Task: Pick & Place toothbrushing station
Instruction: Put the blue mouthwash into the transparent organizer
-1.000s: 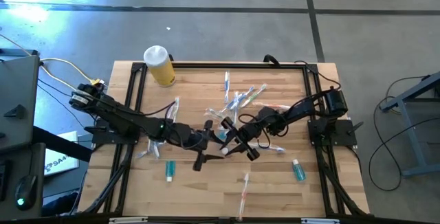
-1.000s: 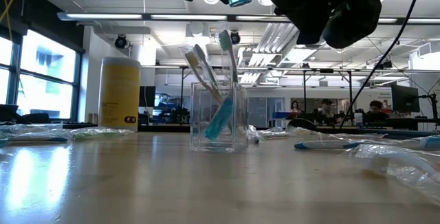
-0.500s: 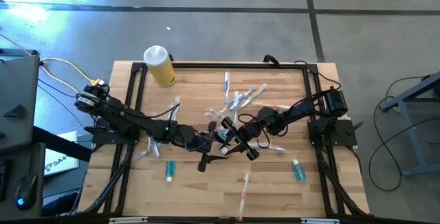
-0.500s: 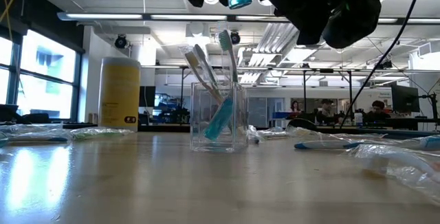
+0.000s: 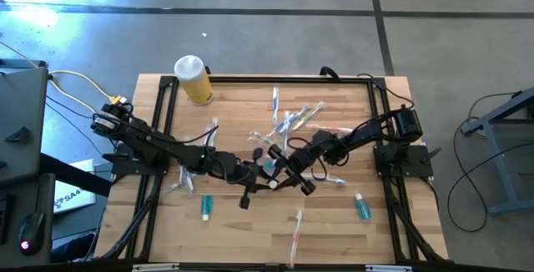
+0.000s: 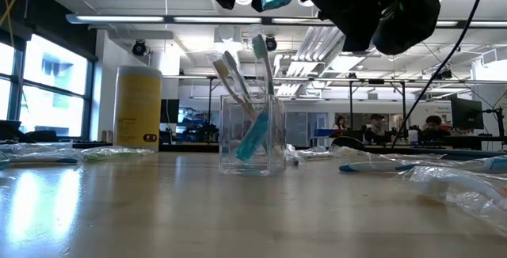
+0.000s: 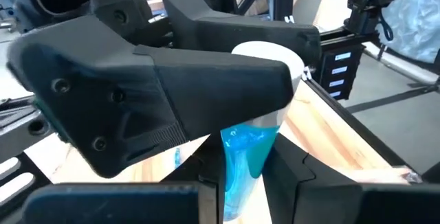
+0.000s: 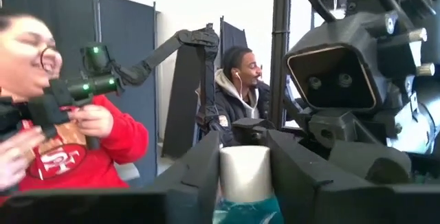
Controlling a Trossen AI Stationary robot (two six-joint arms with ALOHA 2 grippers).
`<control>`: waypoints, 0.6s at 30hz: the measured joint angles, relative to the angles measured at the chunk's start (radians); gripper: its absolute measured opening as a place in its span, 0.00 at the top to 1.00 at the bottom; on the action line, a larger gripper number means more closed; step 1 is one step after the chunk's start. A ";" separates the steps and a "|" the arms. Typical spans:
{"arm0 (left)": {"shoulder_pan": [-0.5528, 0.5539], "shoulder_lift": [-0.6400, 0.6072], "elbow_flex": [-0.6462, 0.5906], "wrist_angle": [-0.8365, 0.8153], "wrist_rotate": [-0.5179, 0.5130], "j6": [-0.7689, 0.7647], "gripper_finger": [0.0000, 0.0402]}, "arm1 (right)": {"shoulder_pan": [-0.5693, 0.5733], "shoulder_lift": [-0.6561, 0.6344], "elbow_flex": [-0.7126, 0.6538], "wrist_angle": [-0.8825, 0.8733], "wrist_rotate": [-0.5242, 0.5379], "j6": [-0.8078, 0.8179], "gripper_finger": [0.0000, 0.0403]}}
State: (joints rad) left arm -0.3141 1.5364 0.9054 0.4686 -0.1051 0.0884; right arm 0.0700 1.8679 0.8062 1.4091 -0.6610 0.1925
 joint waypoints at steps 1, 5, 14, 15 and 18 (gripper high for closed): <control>0.000 0.000 0.000 0.000 -0.001 -0.010 0.87 | 0.000 0.000 0.000 -0.006 0.006 0.017 0.67; 0.000 0.000 0.000 -0.002 -0.001 -0.042 0.87 | -0.001 -0.008 0.000 -0.011 0.006 0.046 0.43; -0.007 -0.024 0.000 -0.003 -0.042 -0.128 0.87 | -0.001 -0.164 -0.001 -0.271 0.056 0.043 0.24; -0.014 -0.030 0.000 -0.007 -0.058 -0.134 0.87 | 0.000 -0.192 -0.001 -0.333 0.083 0.013 0.24; -0.043 -0.042 0.000 -0.016 -0.119 -0.139 0.87 | 0.010 -0.286 -0.001 -0.572 0.197 -0.068 0.27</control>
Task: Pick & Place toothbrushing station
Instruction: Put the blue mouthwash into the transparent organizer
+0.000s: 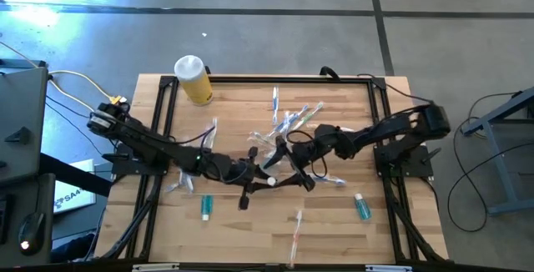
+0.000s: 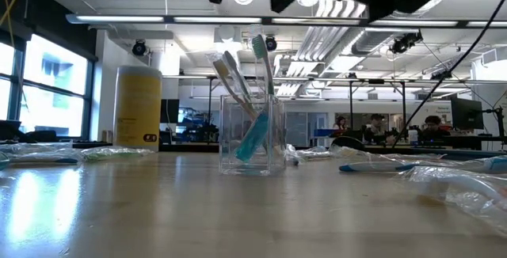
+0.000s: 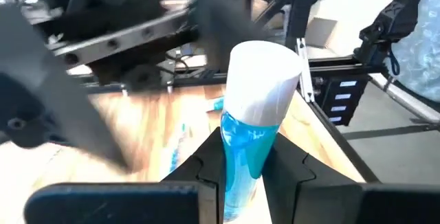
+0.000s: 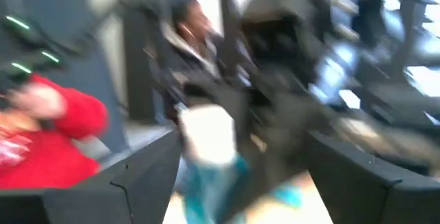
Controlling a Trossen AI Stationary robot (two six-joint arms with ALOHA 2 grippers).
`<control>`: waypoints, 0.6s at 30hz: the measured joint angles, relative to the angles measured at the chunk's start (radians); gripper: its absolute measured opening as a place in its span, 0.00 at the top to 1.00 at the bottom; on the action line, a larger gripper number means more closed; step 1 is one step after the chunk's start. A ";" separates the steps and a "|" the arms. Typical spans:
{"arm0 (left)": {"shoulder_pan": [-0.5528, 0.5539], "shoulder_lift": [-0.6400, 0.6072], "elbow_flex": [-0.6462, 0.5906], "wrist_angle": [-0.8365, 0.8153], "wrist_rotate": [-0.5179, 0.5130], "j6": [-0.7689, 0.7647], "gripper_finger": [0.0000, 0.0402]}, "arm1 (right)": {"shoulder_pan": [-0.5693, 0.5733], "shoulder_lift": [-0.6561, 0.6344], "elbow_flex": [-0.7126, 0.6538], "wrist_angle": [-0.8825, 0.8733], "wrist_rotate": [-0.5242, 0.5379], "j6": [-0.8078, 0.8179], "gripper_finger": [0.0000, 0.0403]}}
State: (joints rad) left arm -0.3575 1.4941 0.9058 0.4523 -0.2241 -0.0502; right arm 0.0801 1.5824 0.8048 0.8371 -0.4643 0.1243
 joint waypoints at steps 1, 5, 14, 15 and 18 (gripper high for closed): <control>-0.012 -0.005 0.000 -0.010 -0.031 0.000 0.87 | 0.004 -0.031 0.000 -0.076 0.042 -0.020 0.28; -0.048 -0.025 0.000 -0.010 -0.138 0.000 0.87 | 0.032 -0.130 0.000 -0.304 0.230 -0.070 0.30; -0.123 -0.052 0.000 0.021 -0.476 -0.002 0.87 | 0.156 -0.163 0.000 -0.434 0.484 -0.072 0.30; -0.122 -0.052 0.000 0.024 -0.483 -0.001 0.87 | 0.166 -0.160 0.000 -0.431 0.505 -0.075 0.30; -0.120 -0.052 0.000 0.025 -0.488 0.000 0.87 | 0.195 -0.157 -0.002 -0.398 0.579 -0.094 0.30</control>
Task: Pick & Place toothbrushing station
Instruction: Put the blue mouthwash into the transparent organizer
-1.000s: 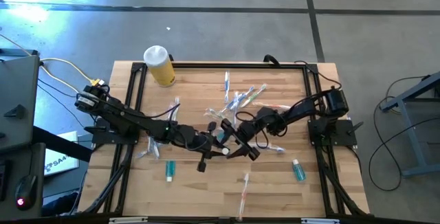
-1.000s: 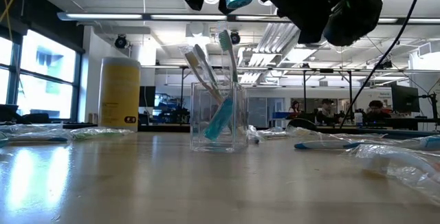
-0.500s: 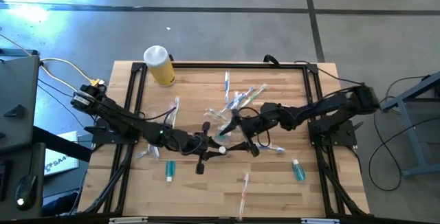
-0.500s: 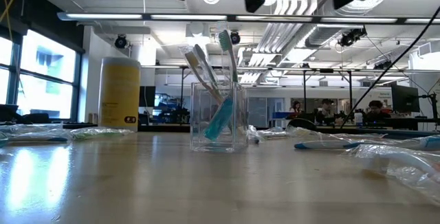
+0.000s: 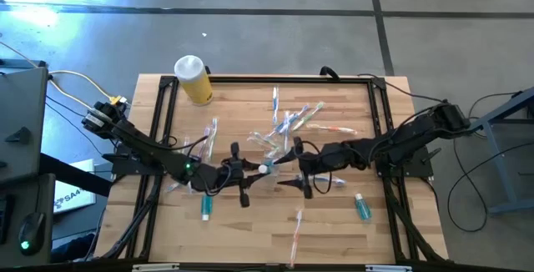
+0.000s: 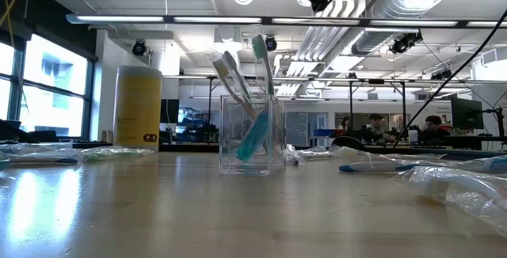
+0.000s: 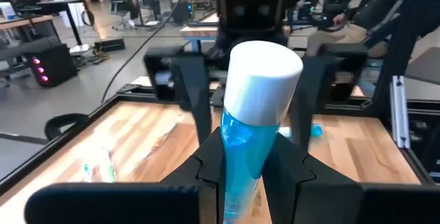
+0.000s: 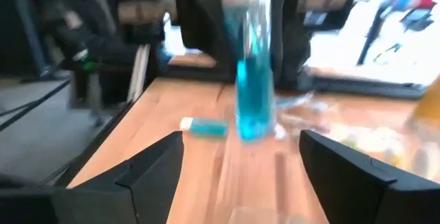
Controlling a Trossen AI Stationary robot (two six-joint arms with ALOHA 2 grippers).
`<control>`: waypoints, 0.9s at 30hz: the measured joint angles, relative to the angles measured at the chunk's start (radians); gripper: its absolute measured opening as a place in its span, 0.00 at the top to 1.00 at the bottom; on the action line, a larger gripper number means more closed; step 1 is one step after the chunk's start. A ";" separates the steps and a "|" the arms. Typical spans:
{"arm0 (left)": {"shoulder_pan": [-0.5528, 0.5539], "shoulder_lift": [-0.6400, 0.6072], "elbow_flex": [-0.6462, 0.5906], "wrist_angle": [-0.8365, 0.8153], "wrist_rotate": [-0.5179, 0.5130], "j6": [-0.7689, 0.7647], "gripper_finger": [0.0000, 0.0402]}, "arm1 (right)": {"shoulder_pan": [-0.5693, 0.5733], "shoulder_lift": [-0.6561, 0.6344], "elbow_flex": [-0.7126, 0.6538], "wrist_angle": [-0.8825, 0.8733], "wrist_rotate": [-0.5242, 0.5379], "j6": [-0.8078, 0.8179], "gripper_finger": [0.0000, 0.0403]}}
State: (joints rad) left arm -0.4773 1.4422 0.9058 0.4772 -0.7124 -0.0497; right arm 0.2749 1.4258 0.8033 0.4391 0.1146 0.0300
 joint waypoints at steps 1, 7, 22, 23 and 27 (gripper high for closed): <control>0.000 0.000 0.000 0.009 -0.001 0.010 0.87 | 0.007 0.000 0.000 0.023 0.034 -0.009 0.30; 0.000 0.000 0.000 0.060 0.007 0.084 0.87 | 0.019 -0.001 0.001 0.092 0.131 -0.062 0.30; 0.090 -0.014 0.000 0.037 0.135 0.192 0.87 | -0.022 0.122 0.002 0.298 0.117 -0.219 0.30; 0.095 -0.014 0.000 0.036 0.141 0.181 0.87 | -0.027 0.123 0.002 0.297 0.117 -0.219 0.30; 0.104 -0.015 0.000 0.010 0.155 0.141 0.87 | -0.037 0.122 0.002 0.297 0.095 -0.223 0.38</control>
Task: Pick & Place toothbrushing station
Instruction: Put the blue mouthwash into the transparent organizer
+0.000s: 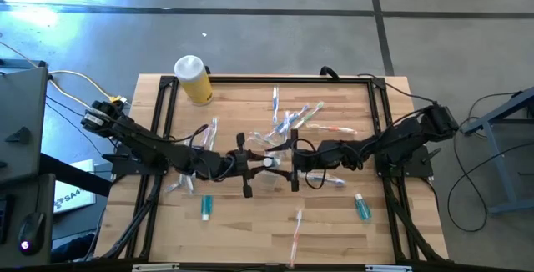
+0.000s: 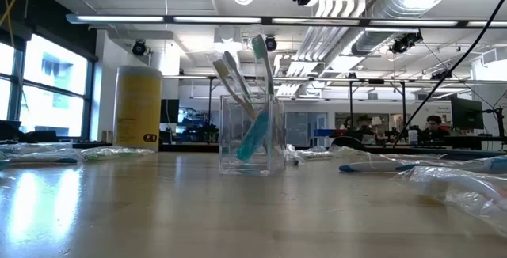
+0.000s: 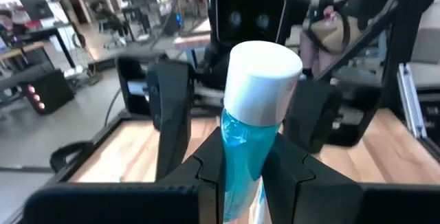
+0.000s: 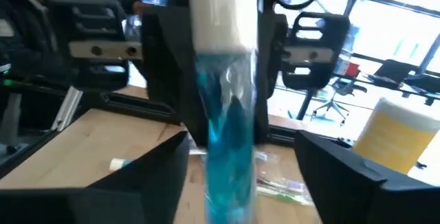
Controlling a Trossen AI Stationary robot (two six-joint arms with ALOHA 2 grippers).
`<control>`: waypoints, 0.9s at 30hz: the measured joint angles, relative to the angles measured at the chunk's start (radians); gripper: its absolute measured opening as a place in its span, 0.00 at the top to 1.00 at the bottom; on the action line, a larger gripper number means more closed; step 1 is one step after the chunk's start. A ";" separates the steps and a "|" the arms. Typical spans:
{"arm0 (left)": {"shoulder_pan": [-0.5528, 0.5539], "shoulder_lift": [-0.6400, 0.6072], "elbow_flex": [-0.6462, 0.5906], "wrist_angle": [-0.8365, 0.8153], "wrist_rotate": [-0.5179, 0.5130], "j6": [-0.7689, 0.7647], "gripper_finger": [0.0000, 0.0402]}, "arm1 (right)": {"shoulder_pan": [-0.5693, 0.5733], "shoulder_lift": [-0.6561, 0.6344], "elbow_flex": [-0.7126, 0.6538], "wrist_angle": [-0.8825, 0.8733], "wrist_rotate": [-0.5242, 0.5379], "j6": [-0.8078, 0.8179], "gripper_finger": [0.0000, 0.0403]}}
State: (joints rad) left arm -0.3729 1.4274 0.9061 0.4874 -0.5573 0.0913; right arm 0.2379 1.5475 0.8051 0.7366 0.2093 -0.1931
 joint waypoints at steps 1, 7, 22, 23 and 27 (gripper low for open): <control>0.000 0.000 0.000 -0.003 0.000 -0.002 0.87 | 0.000 0.000 0.000 -0.001 -0.007 -0.011 0.41; 0.000 0.000 0.000 0.011 -0.009 -0.017 0.87 | -0.006 0.000 0.000 -0.030 -0.009 -0.075 0.67; 0.000 0.001 0.004 -0.021 -0.014 0.006 0.60 | -0.008 -0.001 0.001 -0.114 0.001 -0.096 0.83; -0.001 -0.003 0.011 -0.036 -0.013 0.005 0.54 | -0.006 0.000 0.000 -0.126 0.000 -0.090 0.83; -0.007 -0.028 0.073 -0.214 0.007 -0.051 0.39 | -0.006 -0.001 0.001 -0.167 0.001 -0.053 0.83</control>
State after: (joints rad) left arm -0.3794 1.3990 0.9791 0.2730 -0.5504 0.0401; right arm 0.2317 1.5467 0.8059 0.5692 0.2108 -0.2465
